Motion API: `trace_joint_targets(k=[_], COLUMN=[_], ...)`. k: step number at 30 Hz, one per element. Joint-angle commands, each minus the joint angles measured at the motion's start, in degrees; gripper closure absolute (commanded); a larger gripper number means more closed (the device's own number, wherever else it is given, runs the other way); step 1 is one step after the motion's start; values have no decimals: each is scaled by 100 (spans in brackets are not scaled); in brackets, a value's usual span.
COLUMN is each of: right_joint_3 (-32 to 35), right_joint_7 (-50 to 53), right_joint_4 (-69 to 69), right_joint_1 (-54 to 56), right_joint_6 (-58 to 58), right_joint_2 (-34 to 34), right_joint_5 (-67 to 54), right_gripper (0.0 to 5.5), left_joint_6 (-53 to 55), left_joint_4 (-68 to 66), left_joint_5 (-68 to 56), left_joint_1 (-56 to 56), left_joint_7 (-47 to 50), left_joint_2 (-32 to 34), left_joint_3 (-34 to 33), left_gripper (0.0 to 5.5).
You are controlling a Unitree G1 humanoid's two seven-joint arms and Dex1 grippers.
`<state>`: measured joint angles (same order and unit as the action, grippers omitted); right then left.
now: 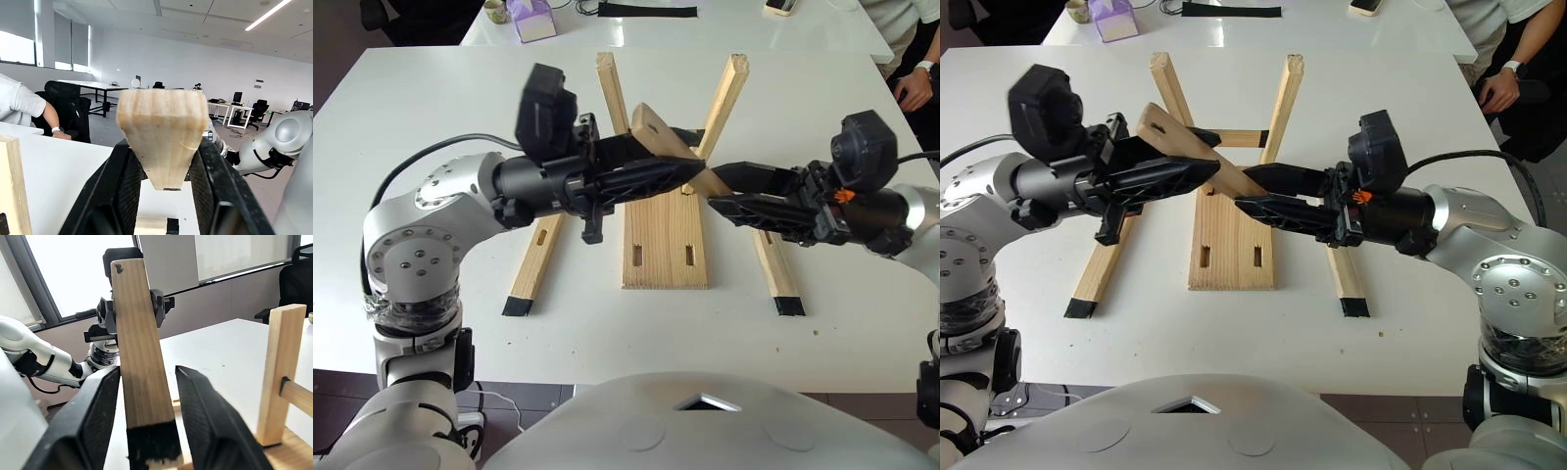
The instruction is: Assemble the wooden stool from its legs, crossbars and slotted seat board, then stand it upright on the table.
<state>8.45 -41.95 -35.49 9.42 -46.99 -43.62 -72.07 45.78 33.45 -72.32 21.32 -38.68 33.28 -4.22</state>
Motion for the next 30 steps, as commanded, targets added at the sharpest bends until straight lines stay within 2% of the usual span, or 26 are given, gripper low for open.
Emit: trace_joint_targets(k=[1,3,7,11,14,17,22,26,30], right_joint_3=[-335,-201,368,839,791,525,362,412,489], right_joint_7=[-65,-69,293,810,989,1007,965,1021,1012], right_joint_4=[64,-79,-607,-1191,-1281,-1259,-1189,-1064,-1099], right_joint_1=[-443,-870,-1721,-2742,-3055,-3144,-3158,-2943,-2915], right_joint_6=[306,518,788,1113,1306,1437,1602,1627,1609], right_joint_2=[-227,-230,34,487,721,769,800,811,767], right_joint_5=[1227,1574,1705,1890,2095,2452,2780,2783,2711], right_gripper=[311,311,311,311,311,311,311,311,311], left_joint_6=[-211,-277,-733,-2242,-3537,-3593,-4342,-4861,-4849], left_joint_4=[-280,-504,-1321,-2640,-3656,-4020,-4597,-4528,-4257], left_joint_5=[554,695,1557,3298,4247,4143,4631,4925,4859], left_joint_1=[-32,-149,-345,-713,-864,-964,-1769,-2755,-3322], left_joint_7=[-118,-722,-1684,-3061,-3680,-3949,-4418,-4668,-4848], left_joint_2=[474,1005,1855,2597,2737,2694,2830,2772,2788], left_joint_3=[-465,-921,-1378,-841,-646,-945,-1084,-1109,-1214], left_gripper=[419,419,419,419,419,419,419,419,419])
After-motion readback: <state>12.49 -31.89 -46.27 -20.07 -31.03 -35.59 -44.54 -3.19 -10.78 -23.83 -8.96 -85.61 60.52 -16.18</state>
